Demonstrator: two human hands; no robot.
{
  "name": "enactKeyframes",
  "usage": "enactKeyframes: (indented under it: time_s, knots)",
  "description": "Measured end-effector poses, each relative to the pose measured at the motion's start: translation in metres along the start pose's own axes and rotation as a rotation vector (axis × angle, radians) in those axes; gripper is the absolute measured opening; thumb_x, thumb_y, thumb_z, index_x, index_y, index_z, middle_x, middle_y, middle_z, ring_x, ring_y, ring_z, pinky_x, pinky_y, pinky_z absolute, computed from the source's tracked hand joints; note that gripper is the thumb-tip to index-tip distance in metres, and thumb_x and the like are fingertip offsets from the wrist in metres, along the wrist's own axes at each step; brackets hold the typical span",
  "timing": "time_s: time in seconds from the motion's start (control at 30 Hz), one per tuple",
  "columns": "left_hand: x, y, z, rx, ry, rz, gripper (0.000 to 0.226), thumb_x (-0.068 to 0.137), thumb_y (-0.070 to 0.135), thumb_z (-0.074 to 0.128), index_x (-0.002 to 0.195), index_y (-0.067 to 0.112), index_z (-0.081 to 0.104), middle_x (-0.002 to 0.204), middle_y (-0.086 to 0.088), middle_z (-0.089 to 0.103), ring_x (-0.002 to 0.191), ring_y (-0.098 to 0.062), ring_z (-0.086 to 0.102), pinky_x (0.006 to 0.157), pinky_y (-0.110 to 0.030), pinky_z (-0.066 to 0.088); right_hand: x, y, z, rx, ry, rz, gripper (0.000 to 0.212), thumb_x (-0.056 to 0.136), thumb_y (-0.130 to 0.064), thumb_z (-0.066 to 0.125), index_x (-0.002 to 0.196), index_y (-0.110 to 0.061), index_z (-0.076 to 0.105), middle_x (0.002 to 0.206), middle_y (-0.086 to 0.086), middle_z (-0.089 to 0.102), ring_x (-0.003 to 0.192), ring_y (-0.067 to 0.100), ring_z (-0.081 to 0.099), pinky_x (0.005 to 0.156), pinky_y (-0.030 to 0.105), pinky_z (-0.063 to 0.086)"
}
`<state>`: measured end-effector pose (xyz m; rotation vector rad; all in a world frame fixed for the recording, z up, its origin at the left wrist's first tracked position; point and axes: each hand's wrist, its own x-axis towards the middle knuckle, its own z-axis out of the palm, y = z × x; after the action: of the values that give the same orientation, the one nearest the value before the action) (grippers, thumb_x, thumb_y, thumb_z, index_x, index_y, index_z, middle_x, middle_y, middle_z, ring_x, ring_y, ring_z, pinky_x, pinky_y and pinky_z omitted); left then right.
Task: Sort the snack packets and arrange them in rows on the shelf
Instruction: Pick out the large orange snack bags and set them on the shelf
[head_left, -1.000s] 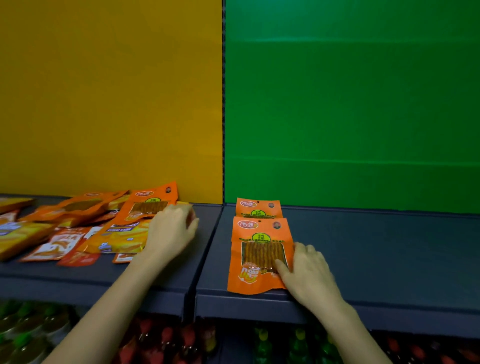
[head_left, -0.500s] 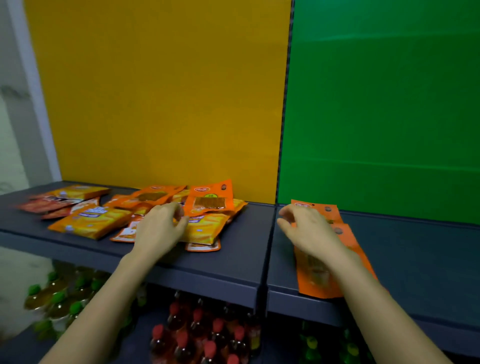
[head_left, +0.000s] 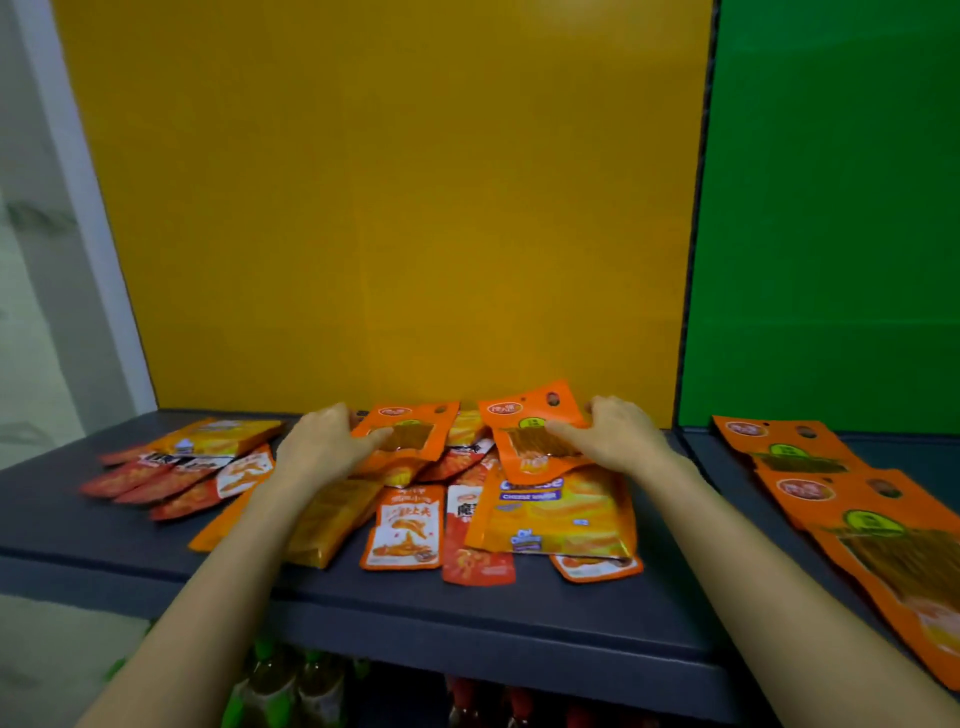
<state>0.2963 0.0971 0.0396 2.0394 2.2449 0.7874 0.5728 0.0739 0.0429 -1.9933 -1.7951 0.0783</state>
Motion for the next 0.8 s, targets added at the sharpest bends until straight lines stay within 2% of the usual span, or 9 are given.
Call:
enactKeyframes:
  time_s: [0.1, 0.23, 0.3, 0.37, 0.43, 0.5, 0.67, 0.73, 0.8]
  knots:
    - [0.015, -0.011, 0.013, -0.016, -0.115, -0.043, 0.071, 0.08, 0.064, 0.051, 0.108, -0.001, 0.055, 0.11, -0.02, 0.059, 0.101, -0.034, 0.054, 0.079, -0.037, 0.042, 0.013, -0.005, 0.02, -0.032, -0.04, 0.111, 0.085, 0.073, -0.074, 0.05, 0.119, -0.003, 0.055, 0.13, 0.018, 0.053, 0.121, 0.035, 0.048, 0.094, 0.04, 0.043]
    - [0.017, -0.006, 0.025, -0.054, -0.263, -0.12, 0.088, 0.068, 0.078, 0.05, 0.113, 0.002, 0.055, 0.122, -0.019, 0.057, 0.113, -0.034, 0.054, 0.091, -0.038, 0.043, 0.011, 0.002, 0.028, -0.093, -0.157, 0.189, 0.101, 0.064, -0.081, 0.053, 0.132, -0.006, 0.046, 0.139, 0.014, 0.045, 0.128, 0.034, 0.043, 0.099, 0.043, 0.042]
    - [0.02, -0.004, 0.023, -0.084, -0.313, -0.122, 0.075, 0.063, 0.076, 0.057, 0.092, 0.007, 0.058, 0.102, -0.012, 0.062, 0.098, -0.028, 0.059, 0.08, -0.034, 0.045, 0.012, 0.004, 0.025, -0.124, -0.154, 0.203, 0.101, 0.062, -0.08, 0.056, 0.13, -0.006, 0.047, 0.137, 0.014, 0.047, 0.126, 0.033, 0.044, 0.098, 0.042, 0.042]
    - [0.022, 0.0, 0.02, -0.126, -0.353, -0.129, 0.061, 0.063, 0.071, 0.064, 0.071, 0.012, 0.051, 0.077, -0.004, 0.057, 0.076, -0.02, 0.057, 0.064, -0.029, 0.039, 0.015, 0.007, 0.023, -0.111, -0.155, 0.209, 0.099, 0.058, -0.081, 0.059, 0.123, -0.007, 0.051, 0.131, 0.014, 0.053, 0.12, 0.033, 0.049, 0.097, 0.04, 0.046]
    - [0.022, 0.003, 0.017, -0.14, -0.376, -0.143, 0.057, 0.063, 0.067, 0.068, 0.063, 0.013, 0.048, 0.068, -0.002, 0.054, 0.07, -0.018, 0.054, 0.062, -0.028, 0.038, 0.018, 0.008, 0.021, -0.063, -0.163, 0.214, 0.099, 0.053, -0.08, 0.063, 0.119, -0.008, 0.053, 0.126, 0.013, 0.056, 0.114, 0.032, 0.054, 0.094, 0.04, 0.048]
    - [0.023, 0.003, 0.013, -0.171, -0.398, -0.155, 0.055, 0.063, 0.062, 0.071, 0.067, 0.011, 0.05, 0.074, -0.004, 0.057, 0.072, -0.019, 0.055, 0.065, -0.029, 0.04, 0.019, 0.009, 0.019, -0.003, -0.184, 0.222, 0.103, 0.05, -0.078, 0.067, 0.122, -0.007, 0.05, 0.127, 0.013, 0.055, 0.115, 0.032, 0.055, 0.095, 0.041, 0.048]
    - [0.027, 0.001, 0.013, -0.33, -0.415, -0.139, 0.059, 0.064, 0.046, 0.079, 0.103, 0.007, 0.058, 0.097, -0.011, 0.059, 0.086, -0.025, 0.055, 0.078, -0.031, 0.044, 0.018, 0.009, 0.012, 0.142, -0.178, 0.241, 0.102, 0.057, -0.06, 0.078, 0.133, -0.007, 0.037, 0.133, 0.012, 0.052, 0.121, 0.03, 0.051, 0.098, 0.041, 0.047]
    - [0.026, 0.003, 0.013, -0.38, -0.41, -0.107, 0.051, 0.065, 0.039, 0.081, 0.101, 0.01, 0.06, 0.103, -0.014, 0.063, 0.085, -0.025, 0.056, 0.078, -0.031, 0.044, 0.018, 0.01, 0.009, 0.184, -0.154, 0.268, 0.099, 0.06, -0.052, 0.081, 0.134, -0.006, 0.034, 0.135, 0.013, 0.049, 0.123, 0.03, 0.05, 0.098, 0.041, 0.046]
    - [0.024, 0.006, 0.01, -0.425, -0.382, -0.089, 0.037, 0.065, 0.031, 0.082, 0.085, 0.011, 0.059, 0.106, -0.016, 0.065, 0.08, -0.024, 0.057, 0.07, -0.029, 0.045, 0.017, 0.011, 0.005, 0.233, -0.112, 0.29, 0.095, 0.062, -0.042, 0.083, 0.134, -0.005, 0.033, 0.136, 0.014, 0.048, 0.124, 0.031, 0.049, 0.097, 0.04, 0.046]
